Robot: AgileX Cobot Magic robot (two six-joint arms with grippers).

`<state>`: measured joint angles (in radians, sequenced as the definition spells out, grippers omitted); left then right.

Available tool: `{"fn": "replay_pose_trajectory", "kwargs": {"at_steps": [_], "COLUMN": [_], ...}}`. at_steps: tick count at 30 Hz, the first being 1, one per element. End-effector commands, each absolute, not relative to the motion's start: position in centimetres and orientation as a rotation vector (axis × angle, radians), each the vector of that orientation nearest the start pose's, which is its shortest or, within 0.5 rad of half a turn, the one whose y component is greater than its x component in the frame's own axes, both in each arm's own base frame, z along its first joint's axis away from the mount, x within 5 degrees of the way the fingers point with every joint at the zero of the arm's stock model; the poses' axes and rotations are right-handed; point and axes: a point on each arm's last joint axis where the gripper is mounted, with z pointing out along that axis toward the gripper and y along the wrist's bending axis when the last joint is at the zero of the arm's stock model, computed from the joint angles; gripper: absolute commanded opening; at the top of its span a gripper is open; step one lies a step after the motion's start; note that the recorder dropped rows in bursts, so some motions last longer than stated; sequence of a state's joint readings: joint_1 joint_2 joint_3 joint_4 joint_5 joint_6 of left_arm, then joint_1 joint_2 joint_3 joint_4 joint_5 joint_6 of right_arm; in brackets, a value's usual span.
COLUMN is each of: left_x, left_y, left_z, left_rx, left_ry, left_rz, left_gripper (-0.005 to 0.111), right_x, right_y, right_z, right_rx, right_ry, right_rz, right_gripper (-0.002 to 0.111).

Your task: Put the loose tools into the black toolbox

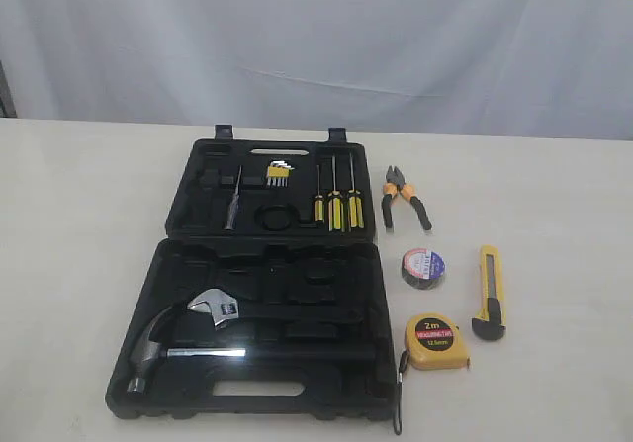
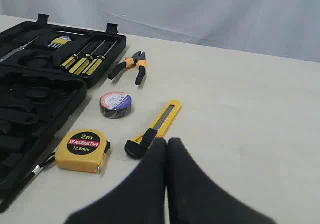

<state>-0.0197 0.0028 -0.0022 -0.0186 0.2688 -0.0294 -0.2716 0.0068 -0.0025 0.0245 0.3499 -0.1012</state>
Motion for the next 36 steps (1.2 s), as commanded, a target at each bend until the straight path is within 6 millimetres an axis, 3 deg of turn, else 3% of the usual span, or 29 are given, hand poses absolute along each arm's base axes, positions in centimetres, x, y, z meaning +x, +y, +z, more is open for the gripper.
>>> {"fn": "replay_pose_trajectory", "kwargs": {"at_steps": [1,20,28,36], "left_x": [5.5,5.5,5.5,5.5], "left_y": [-0.2,-0.2,-0.2,-0.2], "left_z": [18.9,18.9,18.9,18.9], "left_rx": [-0.021,-0.021,-0.021,-0.021], "left_ry": [1.753,1.753,1.753,1.753], "left_rz": [-0.058,-0.058,-0.058,-0.058], "left_gripper": [0.0,0.0,0.0,0.0], "right_x": [5.2,5.2,5.4,5.4], "right_y": [-1.4,-1.4,-1.5,-1.5], "right_z": [18.2,18.3,20.5,21.2], "right_rx": [0.169,0.168,0.15,0.141], "right_ry": [1.825,1.817,1.579,1.495], "right_rz": [-0.249,-0.25,-0.278,-0.291], "right_gripper": [-0.001,-0.001,-0.001,-0.001]}}
